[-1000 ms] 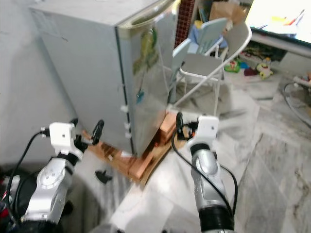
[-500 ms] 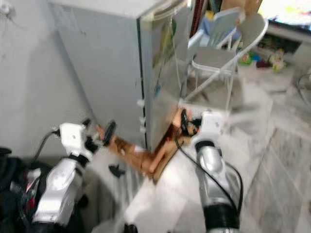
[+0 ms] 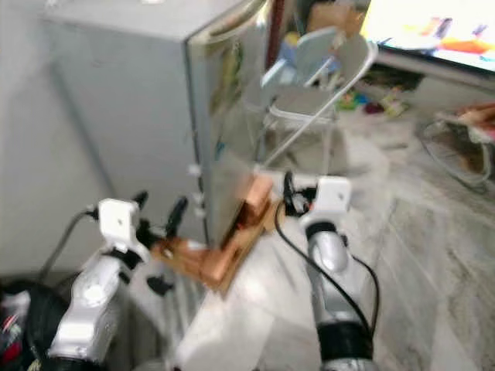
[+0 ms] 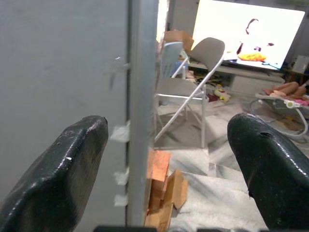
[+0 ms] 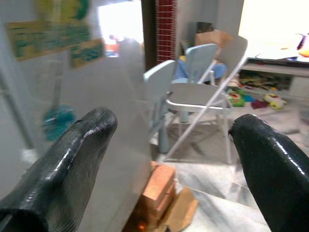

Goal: Restocking fridge

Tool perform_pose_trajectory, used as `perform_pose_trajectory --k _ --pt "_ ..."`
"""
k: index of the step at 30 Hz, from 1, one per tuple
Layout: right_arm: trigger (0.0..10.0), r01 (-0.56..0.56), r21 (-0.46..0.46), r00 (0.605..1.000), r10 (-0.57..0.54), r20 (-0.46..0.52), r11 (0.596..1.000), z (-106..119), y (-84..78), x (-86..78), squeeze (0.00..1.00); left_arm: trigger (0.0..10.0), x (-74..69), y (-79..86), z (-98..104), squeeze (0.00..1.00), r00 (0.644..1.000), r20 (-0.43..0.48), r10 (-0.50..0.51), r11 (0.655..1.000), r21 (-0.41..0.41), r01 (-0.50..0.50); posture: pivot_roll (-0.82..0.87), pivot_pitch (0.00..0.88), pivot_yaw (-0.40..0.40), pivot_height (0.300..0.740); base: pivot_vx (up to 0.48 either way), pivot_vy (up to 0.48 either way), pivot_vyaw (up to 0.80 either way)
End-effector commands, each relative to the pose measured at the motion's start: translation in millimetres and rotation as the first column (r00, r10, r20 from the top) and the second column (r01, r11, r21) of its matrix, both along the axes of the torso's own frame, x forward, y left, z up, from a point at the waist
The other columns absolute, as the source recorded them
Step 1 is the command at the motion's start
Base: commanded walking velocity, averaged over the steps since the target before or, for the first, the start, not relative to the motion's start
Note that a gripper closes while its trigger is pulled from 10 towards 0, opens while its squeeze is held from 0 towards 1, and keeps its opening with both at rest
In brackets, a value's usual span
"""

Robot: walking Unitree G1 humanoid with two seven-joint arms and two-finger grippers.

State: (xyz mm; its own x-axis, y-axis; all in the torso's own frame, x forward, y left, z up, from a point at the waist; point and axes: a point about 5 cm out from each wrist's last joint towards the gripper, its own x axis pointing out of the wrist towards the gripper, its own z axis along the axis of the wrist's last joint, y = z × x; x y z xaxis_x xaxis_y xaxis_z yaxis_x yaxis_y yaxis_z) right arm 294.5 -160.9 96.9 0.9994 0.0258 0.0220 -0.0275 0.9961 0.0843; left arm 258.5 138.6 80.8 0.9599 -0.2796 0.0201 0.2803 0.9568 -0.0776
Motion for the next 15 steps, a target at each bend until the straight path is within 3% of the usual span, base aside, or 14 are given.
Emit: perform_pose_trajectory --k 1,9,13,15 --pt "10.0 0.013 -0.012 1.000 -0.013 0.008 1.000 2.9 -6.0 0.2 0.00 10.0 2.5 -7.7 4.6 0.00 0.999 0.022 -0.027 1.000 -0.002 0.027 0.06 0.000 -0.015 0.740 0.480 0.000 0.00" --pt "10.0 0.019 -0.014 1.000 -0.019 0.003 1.000 0.2 -5.9 -3.5 0.00 10.0 1.8 -9.3 5.3 0.00 0.999 0.024 -0.043 0.999 -0.001 0.043 0.06 0.000 -0.010 0.740 0.480 0.000 0.00" --pt "10.0 0.012 -0.025 1.000 -0.012 -0.007 1.000 -1.3 -4.2 -4.2 0.00 10.0 2.7 -9.1 4.6 0.00 0.999 0.017 -0.034 0.999 -0.002 0.034 0.06 0.000 -0.010 0.740 0.332 0.000 0.00" --pt "10.0 0.011 -0.021 1.000 -0.011 -0.005 1.000 -0.9 -4.3 -4.0 0.00 10.0 3.3 -9.3 5.0 0.00 0.999 0.019 -0.035 0.999 -0.009 0.035 0.06 0.000 -0.010 0.740 0.000 0.000 -0.80"
